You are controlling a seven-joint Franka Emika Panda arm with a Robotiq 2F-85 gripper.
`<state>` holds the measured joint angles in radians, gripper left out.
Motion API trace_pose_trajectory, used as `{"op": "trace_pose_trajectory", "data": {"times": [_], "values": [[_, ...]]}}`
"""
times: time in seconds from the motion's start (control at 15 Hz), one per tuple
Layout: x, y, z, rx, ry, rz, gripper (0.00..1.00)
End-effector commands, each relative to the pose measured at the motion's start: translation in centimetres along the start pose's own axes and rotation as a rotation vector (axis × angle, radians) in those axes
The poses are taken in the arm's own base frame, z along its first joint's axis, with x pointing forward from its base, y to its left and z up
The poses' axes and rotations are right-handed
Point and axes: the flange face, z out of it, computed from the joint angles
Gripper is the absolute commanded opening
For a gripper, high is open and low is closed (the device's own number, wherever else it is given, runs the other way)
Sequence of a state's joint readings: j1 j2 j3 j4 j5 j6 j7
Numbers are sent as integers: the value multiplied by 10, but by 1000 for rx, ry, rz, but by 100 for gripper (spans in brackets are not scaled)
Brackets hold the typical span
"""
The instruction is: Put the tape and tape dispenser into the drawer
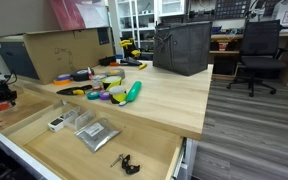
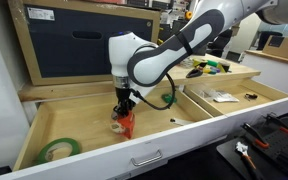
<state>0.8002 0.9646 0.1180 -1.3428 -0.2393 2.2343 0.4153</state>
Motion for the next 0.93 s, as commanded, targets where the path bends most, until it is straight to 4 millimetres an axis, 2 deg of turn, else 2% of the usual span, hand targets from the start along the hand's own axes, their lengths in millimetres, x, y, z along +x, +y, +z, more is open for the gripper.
{"op": "trace_pose_trajectory", "data": {"times": [0.0, 0.47, 0.87], "values": [[7, -2, -4, -9, 2, -18, 6], [18, -25, -14, 33, 100, -40, 6], [37, -43, -17, 45, 141, -54, 6]]}}
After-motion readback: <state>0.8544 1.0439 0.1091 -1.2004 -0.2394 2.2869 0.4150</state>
